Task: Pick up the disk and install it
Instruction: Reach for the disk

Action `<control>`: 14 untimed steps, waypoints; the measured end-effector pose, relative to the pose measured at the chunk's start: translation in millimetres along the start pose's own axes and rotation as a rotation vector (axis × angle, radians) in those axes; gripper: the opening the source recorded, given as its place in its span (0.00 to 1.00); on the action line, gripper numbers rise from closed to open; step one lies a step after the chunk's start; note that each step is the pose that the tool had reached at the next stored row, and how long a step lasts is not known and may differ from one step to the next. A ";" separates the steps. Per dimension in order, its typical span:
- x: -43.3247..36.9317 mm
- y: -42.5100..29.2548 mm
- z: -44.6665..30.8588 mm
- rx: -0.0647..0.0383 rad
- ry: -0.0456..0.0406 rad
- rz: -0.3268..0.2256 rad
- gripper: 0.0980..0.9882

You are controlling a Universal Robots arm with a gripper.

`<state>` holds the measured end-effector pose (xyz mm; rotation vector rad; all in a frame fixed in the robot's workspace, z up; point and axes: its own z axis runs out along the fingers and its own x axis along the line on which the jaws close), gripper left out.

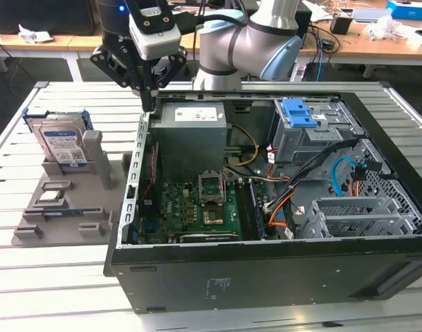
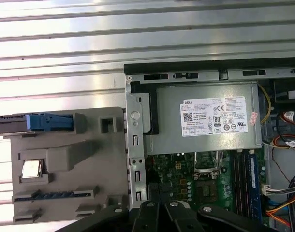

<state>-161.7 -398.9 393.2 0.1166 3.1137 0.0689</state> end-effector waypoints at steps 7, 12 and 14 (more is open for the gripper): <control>9.3 -0.7 -0.2 0.000 0.0000 0.000 0.01; 18.3 -1.4 -0.4 0.000 -0.0001 0.000 0.01; 20.8 -1.5 -0.5 0.000 -0.0001 0.000 0.01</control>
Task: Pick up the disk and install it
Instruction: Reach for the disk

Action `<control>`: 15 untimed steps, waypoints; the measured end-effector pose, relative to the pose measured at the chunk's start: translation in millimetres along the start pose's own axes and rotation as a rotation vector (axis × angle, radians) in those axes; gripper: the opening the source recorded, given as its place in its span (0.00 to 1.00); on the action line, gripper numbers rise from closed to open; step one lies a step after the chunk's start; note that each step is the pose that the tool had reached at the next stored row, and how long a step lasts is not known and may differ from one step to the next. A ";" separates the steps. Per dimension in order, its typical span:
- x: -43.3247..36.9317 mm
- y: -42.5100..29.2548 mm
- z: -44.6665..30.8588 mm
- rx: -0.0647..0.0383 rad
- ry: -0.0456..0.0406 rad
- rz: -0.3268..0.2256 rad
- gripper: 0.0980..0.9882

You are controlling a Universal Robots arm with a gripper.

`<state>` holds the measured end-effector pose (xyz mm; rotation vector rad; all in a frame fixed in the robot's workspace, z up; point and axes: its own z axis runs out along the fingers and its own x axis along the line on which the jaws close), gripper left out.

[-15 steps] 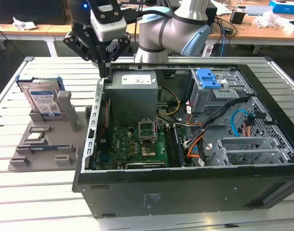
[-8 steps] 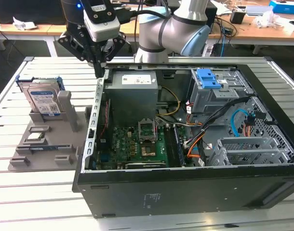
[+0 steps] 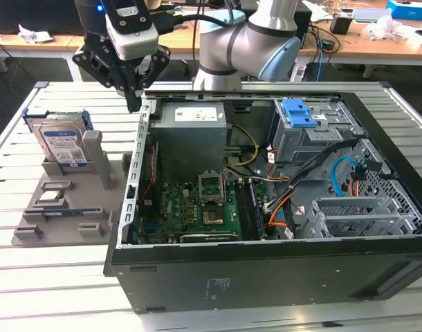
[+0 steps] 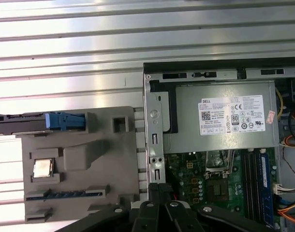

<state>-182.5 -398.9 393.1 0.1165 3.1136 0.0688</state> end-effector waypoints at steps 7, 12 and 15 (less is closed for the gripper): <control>19.1 -1.4 -0.5 0.000 0.0001 0.000 0.01; 31.2 -2.3 -0.8 0.000 0.0000 0.000 0.01; 37.7 -2.8 -1.0 0.000 0.0000 0.000 0.01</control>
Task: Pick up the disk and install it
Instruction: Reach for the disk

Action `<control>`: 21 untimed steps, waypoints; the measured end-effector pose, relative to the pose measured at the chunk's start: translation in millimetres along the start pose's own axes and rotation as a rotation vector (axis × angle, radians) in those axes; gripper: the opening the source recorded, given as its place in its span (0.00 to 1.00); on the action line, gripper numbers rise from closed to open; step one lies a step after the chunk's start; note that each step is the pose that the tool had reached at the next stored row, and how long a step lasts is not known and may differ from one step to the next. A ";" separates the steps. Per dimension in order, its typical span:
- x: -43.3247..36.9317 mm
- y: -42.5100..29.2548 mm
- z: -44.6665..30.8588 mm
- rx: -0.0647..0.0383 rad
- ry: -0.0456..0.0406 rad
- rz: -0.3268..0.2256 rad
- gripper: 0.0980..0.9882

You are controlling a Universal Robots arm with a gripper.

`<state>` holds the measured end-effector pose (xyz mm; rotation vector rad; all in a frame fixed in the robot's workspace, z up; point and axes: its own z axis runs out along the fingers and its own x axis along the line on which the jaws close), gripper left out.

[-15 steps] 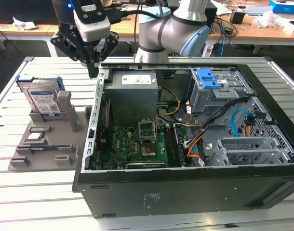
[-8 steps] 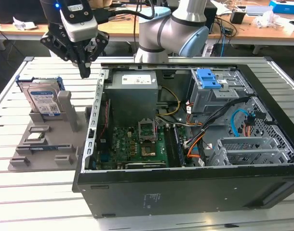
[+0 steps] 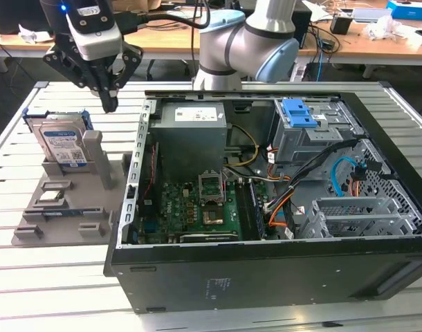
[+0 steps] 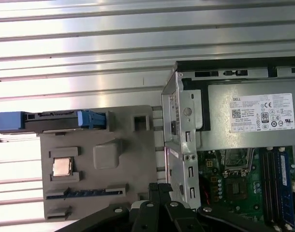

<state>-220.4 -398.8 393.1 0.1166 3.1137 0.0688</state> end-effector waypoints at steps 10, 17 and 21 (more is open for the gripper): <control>20.7 -1.5 -0.5 0.000 0.0000 0.000 0.01; 33.6 -2.5 -0.8 0.000 0.0000 0.000 0.01; 44.4 -3.3 -1.1 0.000 0.0000 0.000 0.01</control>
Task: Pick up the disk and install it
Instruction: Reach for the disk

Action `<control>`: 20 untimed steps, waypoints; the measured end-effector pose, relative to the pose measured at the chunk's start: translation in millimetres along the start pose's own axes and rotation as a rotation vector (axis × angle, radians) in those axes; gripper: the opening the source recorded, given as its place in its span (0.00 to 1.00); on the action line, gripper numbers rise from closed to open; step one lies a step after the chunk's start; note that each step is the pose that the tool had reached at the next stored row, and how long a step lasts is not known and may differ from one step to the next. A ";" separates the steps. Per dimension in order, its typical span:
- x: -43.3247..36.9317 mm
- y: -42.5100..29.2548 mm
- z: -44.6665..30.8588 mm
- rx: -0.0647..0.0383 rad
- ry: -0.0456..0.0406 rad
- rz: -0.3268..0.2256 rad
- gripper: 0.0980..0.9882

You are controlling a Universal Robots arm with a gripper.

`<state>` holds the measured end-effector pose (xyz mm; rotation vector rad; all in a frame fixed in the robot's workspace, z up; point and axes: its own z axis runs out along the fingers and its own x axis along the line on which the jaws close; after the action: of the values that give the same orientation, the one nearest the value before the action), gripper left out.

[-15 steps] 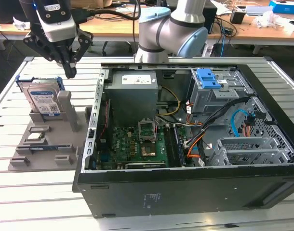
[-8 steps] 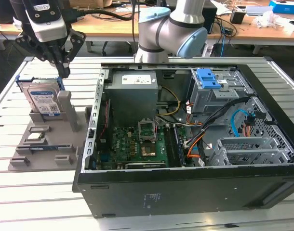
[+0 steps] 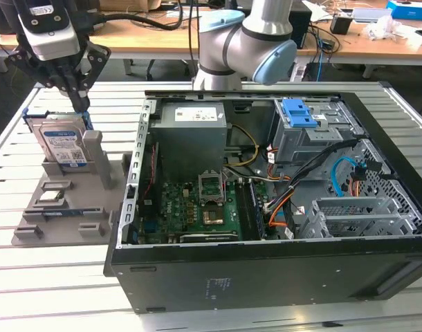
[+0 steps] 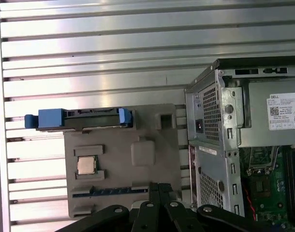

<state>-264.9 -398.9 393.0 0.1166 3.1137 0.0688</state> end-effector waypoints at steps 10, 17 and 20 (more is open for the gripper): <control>30.0 -2.2 -0.6 0.000 0.0000 0.000 0.01; 48.6 -3.6 -0.3 0.000 0.0000 0.000 0.01; 55.7 -4.2 -0.3 0.000 0.0000 0.000 0.01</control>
<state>-320.8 -398.8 391.8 0.1166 3.1137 0.0688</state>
